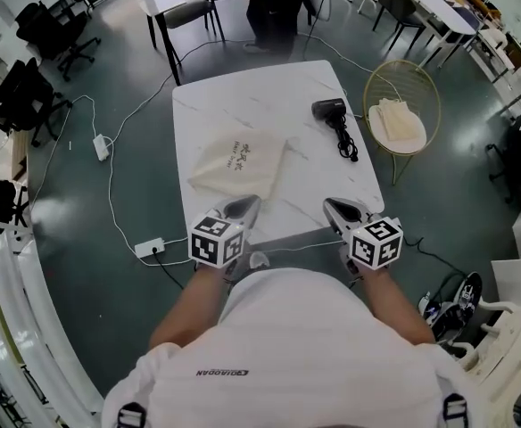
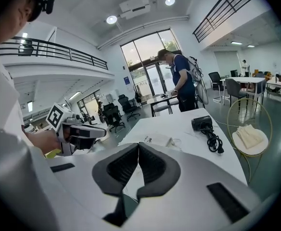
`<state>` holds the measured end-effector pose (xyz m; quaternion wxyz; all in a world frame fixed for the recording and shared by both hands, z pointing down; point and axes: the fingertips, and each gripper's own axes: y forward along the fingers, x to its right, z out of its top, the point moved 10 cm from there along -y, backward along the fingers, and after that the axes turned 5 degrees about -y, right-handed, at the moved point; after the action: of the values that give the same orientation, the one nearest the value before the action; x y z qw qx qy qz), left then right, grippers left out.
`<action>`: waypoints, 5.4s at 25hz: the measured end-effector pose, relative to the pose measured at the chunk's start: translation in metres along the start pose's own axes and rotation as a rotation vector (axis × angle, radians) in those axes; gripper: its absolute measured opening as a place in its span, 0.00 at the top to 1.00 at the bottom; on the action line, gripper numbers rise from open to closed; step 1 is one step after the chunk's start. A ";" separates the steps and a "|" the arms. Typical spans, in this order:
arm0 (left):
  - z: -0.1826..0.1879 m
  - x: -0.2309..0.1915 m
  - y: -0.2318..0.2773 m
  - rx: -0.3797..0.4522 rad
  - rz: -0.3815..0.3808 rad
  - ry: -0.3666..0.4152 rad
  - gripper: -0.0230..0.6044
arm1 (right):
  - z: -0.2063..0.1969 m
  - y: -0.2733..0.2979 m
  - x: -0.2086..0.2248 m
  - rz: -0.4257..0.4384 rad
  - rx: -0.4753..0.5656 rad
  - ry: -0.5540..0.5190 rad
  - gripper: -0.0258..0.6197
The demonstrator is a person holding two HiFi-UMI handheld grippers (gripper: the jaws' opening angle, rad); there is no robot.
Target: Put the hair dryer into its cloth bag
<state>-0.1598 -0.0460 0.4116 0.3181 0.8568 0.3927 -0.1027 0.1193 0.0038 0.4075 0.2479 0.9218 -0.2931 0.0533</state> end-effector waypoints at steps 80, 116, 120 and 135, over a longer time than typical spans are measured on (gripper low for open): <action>0.014 -0.063 0.149 -0.153 0.342 -0.173 0.91 | -0.035 0.214 0.356 -0.237 -0.389 0.120 0.63; -0.035 -0.067 0.220 -0.436 0.221 0.141 0.84 | -0.054 0.039 0.218 0.010 -0.071 0.392 0.63; -0.047 -0.064 0.240 -0.491 0.230 0.180 0.79 | -0.057 0.021 0.215 0.011 -0.069 0.369 0.63; -0.069 -0.087 0.261 -0.629 0.265 0.214 0.78 | -0.054 0.015 0.213 0.015 -0.027 0.391 0.63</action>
<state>-0.0300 -0.1834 0.6234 0.5340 0.7663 0.3215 0.1556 0.2880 -0.0904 0.5126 0.3118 0.8884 -0.2470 0.2292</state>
